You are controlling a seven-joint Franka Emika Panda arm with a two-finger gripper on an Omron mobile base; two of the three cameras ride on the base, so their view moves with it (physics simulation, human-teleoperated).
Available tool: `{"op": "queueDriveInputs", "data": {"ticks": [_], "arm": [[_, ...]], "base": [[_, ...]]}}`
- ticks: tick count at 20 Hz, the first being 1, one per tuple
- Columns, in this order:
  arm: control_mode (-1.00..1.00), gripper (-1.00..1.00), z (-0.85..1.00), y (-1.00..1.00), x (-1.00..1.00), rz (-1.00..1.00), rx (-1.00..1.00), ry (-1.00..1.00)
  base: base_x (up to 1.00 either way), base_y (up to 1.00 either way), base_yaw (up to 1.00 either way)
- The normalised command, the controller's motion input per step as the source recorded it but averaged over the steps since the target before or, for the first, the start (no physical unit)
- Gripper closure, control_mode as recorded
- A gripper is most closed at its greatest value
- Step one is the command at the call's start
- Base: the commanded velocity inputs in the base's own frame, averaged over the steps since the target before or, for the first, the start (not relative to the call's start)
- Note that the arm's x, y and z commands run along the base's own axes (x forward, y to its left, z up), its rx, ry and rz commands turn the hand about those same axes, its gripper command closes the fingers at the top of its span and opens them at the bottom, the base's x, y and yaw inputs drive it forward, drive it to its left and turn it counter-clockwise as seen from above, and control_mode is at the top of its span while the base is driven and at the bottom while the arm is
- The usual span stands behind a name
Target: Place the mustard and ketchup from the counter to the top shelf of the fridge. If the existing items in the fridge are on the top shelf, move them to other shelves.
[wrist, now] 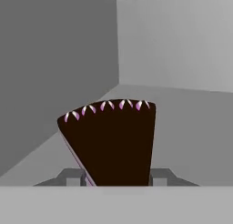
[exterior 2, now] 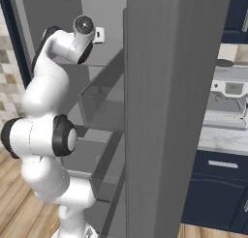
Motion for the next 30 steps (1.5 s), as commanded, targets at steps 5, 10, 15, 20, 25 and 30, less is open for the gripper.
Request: {"op": "queueDriveInputs", "data": {"ticks": [5, 10, 15, 20, 25, 30], "arm": [[-1.0, 1.0, 0.48, -0.58, -1.0, -0.02, 0.1, -0.29], [-1.0, 1.0, 0.64, -0.78, -1.0, -0.09, 0.0, 0.01], [-1.0, 1.0, 0.06, -0.63, -1.0, -0.1, -0.1, 0.09], [-1.0, 1.0, -0.62, -0.18, -1.0, -0.08, -0.35, 0.27], [-1.0, 1.0, -0.94, 0.0, -1.0, -0.1, -0.46, 0.55], [-1.0, 1.0, -0.67, -0.04, -0.2, -0.09, -0.18, 0.49]], "base": [[0.0, 0.0, 0.0], [0.0, 0.0, 0.0], [0.0, 0.0, 0.0], [0.0, 0.0, 0.0], [0.0, 0.0, 0.0], [0.0, 0.0, 0.0]]}}
